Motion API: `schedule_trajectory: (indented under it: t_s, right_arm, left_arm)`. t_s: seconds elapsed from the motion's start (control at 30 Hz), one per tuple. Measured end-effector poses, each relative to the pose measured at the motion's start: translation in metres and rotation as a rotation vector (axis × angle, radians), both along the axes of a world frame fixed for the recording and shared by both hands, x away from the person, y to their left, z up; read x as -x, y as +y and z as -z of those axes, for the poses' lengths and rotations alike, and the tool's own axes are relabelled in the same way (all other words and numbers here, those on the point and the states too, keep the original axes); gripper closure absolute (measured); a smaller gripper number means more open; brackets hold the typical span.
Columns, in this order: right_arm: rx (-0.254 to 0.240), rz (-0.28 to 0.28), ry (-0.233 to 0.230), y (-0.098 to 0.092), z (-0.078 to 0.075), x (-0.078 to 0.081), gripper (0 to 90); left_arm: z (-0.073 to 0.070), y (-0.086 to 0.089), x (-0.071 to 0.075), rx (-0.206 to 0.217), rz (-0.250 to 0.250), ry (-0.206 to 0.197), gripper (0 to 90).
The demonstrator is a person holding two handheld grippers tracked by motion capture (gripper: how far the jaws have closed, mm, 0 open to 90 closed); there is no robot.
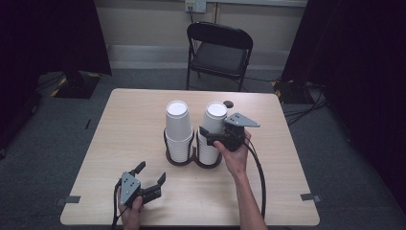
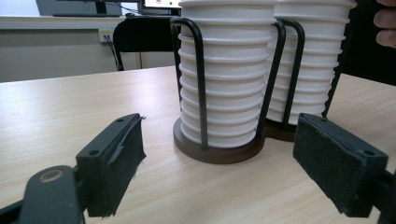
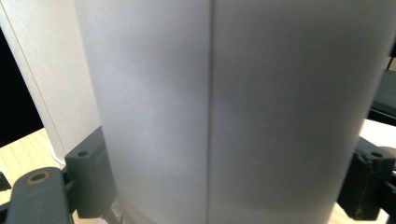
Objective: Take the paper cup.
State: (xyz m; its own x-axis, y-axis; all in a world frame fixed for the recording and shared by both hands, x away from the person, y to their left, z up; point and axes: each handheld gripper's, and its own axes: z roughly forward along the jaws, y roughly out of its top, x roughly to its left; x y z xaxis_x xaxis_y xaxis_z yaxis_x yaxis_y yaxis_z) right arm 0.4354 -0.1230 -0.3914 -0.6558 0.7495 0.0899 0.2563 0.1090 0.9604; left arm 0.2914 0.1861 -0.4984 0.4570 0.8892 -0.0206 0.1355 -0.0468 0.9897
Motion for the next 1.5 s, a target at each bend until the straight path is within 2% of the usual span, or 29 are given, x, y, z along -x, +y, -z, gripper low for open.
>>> schedule_trajectory:
  t_s: [0.23,0.3,0.37,0.53,0.67,0.9,1.13,1.23,1.3,1.5]
  right_arm:
    - [0.0,0.006,-0.009,0.0,-0.002,0.001,13.1]
    - [-0.006,0.008,-0.026,0.0,-0.005,0.002,13.6]
    - [-0.012,0.008,-0.027,0.0,-0.006,0.002,13.6]
    - [-0.027,0.014,-0.046,-0.002,-0.015,0.003,13.6]
    - [-0.03,0.013,-0.049,-0.003,-0.018,0.004,13.6]
    - [-0.044,0.017,-0.054,-0.004,-0.023,0.005,13.7]
    - [-0.063,0.017,-0.083,-0.005,-0.032,0.006,13.7]
    - [-0.065,0.012,-0.088,-0.005,-0.034,0.007,13.7]
    - [-0.047,0.015,-0.098,-0.004,-0.037,0.007,13.6]
    - [-0.077,0.023,-0.099,-0.005,-0.042,0.007,13.7]
  left_arm:
    - [0.0,0.0,0.0,-0.003,0.014,-0.003,16.4]
    - [0.0,-0.001,0.0,-0.01,0.023,-0.001,17.6]
    - [0.0,0.0,0.0,-0.022,0.015,-0.005,17.6]
    - [0.0,-0.001,0.0,-0.014,0.013,0.001,17.7]
    - [0.0,-0.002,0.0,-0.016,-0.005,0.002,22.2]
    - [0.0,-0.002,0.0,-0.018,-0.005,-0.005,21.5]
    - [0.0,-0.002,0.0,-0.019,-0.003,-0.003,18.6]
    - [0.0,-0.002,0.0,-0.018,-0.005,0.0,18.1]
    - [0.0,-0.002,0.0,-0.016,-0.002,0.002,18.1]
    - [-0.001,-0.002,-0.001,-0.015,0.005,0.008,18.0]
